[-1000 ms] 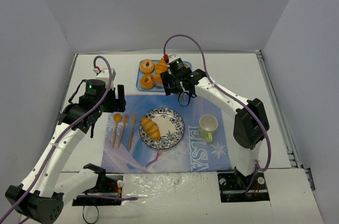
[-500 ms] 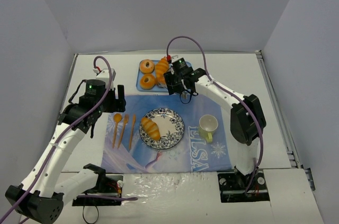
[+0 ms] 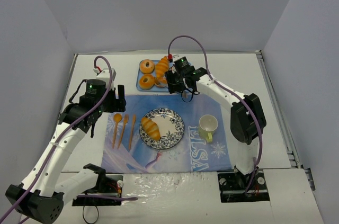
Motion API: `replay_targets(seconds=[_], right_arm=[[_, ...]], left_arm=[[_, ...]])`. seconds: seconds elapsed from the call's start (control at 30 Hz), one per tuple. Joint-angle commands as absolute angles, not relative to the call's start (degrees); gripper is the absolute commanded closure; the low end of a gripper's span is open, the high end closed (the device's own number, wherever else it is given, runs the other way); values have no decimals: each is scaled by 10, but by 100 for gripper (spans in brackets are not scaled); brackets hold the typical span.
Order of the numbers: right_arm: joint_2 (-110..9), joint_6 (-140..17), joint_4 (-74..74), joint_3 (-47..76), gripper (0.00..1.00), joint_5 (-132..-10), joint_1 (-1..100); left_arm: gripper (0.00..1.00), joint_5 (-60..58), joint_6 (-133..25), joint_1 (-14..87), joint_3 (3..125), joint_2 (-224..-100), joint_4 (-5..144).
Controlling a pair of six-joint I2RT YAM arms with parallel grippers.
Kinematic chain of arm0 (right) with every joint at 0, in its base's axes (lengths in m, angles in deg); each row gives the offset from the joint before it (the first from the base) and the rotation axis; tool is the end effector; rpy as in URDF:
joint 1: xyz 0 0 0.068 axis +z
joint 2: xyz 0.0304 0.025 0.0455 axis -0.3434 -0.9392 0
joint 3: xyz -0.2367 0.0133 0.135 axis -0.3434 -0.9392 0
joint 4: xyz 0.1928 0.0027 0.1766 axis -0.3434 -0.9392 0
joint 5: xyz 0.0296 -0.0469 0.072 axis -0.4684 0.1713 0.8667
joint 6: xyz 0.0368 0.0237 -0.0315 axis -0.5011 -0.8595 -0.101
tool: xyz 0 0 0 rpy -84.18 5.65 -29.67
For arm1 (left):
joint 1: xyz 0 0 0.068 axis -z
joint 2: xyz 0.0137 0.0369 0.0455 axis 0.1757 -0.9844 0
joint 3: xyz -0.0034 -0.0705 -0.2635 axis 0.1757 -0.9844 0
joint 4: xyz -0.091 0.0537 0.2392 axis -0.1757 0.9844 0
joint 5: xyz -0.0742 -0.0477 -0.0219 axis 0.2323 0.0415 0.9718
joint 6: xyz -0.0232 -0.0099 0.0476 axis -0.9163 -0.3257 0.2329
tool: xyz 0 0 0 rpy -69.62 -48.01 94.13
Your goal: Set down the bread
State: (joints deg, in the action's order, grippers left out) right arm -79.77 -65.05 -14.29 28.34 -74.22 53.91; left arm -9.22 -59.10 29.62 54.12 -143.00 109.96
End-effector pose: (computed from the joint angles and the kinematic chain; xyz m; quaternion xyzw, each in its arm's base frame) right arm 0.3739 0.2536 0.2660 -0.1986 0.8673 0.1999 0.4102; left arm 0.1923 -0.0680 0.3594 0.0211 0.8764 -0.1493 0.4573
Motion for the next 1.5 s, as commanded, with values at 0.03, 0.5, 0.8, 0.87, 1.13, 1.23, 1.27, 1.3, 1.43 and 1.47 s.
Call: replay_targets(seconds=[0.03, 0.5, 0.8, 0.87, 1.13, 1.23, 1.27, 1.3, 1.43, 1.47], right_arm=[[-802, -645, -114, 276, 51, -726, 534], [-757, -666, -113, 224, 66, -751, 526], [-692, -676, -116, 201, 72, -757, 526], [-678, -677, -119, 199, 72, -758, 526], [-637, -679, -134, 192, 73, -760, 533], [-620, -679, -144, 189, 73, -760, 544], [-610, -679, -150, 187, 73, -760, 549], [-603, -681, -153, 181, 73, -759, 556], [-563, -689, -168, 163, 72, -770, 599], [-552, -694, -171, 156, 72, -773, 610]], left_arm=[[31, -95, -595, 299, 556, -1429, 1077], [31, -95, -595, 299, 556, -1430, 1077], [31, -95, -595, 299, 556, -1429, 1077], [31, -95, -595, 299, 556, -1429, 1077], [31, -95, -595, 299, 556, -1430, 1077], [31, -95, -595, 298, 556, -1430, 1077], [31, -95, -595, 298, 556, -1430, 1077], [31, -95, -595, 298, 556, -1430, 1077], [31, -95, -595, 299, 556, -1429, 1077], [31, -95, -595, 299, 556, -1429, 1077]])
